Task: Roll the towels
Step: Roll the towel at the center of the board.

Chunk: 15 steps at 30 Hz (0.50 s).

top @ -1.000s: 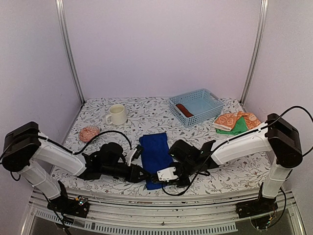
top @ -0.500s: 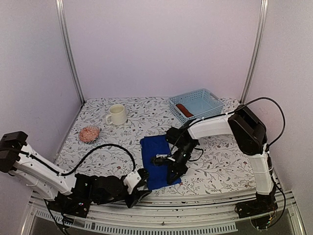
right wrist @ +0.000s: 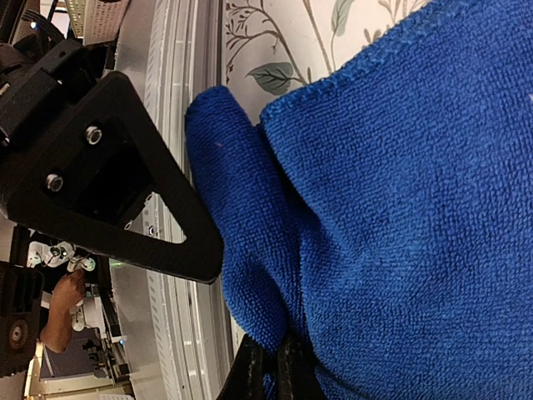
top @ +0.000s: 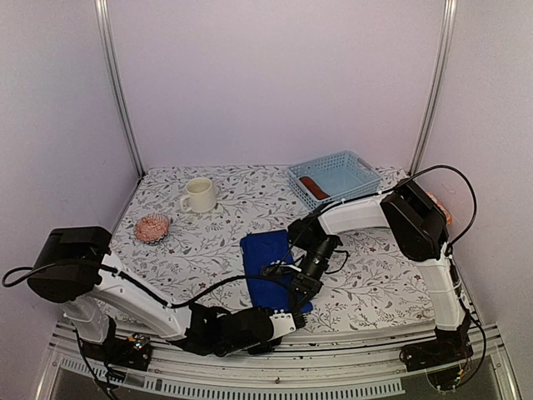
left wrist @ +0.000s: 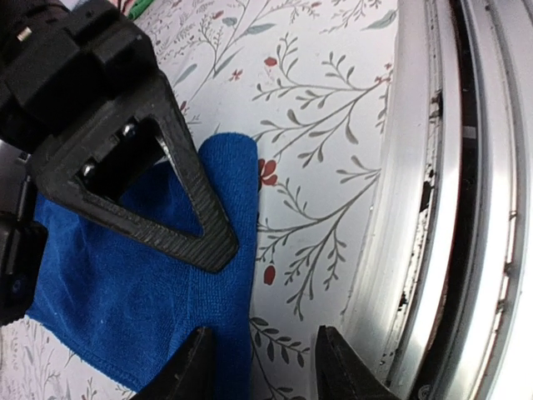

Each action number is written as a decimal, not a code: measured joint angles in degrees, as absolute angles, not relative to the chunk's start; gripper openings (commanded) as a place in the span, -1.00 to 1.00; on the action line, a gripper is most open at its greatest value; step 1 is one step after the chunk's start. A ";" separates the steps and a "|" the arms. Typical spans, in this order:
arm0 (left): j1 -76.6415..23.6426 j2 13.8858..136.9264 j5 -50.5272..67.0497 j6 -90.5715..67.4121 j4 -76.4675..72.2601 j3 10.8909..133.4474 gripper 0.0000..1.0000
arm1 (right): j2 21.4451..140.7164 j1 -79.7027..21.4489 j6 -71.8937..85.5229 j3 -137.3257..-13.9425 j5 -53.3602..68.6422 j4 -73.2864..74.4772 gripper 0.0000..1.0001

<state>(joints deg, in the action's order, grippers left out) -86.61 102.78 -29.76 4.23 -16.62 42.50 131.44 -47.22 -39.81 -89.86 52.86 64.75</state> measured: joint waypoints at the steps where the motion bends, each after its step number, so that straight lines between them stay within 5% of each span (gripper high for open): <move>1: -86.24 103.26 -29.78 4.71 -16.29 42.65 -0.16 | 131.44 -47.22 -39.75 -89.86 52.86 64.73 -0.94; 15: -85.47 99.98 -30.11 10.33 -19.66 40.01 -0.20 | 131.44 -47.22 -39.33 -89.84 52.86 64.69 -0.94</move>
